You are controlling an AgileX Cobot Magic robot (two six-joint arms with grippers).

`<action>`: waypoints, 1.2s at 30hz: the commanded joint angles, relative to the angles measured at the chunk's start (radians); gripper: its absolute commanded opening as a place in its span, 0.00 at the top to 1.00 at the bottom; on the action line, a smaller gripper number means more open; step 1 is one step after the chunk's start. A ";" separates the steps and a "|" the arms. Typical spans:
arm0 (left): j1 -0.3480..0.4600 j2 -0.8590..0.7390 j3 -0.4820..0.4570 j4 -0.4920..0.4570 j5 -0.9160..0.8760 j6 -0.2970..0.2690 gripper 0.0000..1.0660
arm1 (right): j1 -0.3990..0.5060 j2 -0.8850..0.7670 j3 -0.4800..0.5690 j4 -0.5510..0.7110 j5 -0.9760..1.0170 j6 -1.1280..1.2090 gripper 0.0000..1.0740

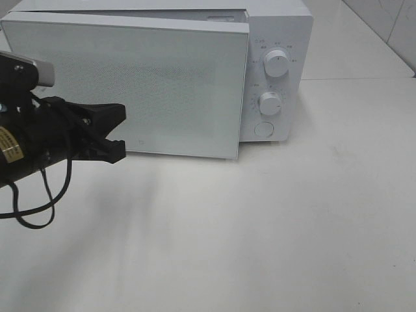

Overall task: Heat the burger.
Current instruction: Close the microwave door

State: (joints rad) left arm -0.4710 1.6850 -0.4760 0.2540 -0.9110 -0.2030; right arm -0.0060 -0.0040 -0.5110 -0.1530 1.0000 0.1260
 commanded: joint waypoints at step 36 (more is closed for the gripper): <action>-0.154 0.199 -0.408 -0.048 0.183 -0.030 1.00 | -0.005 -0.024 0.000 -0.003 -0.004 0.002 0.29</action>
State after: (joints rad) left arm -0.6070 1.8710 -0.8570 0.2130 -0.7320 -0.2260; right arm -0.0060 -0.0040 -0.5110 -0.1530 1.0000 0.1260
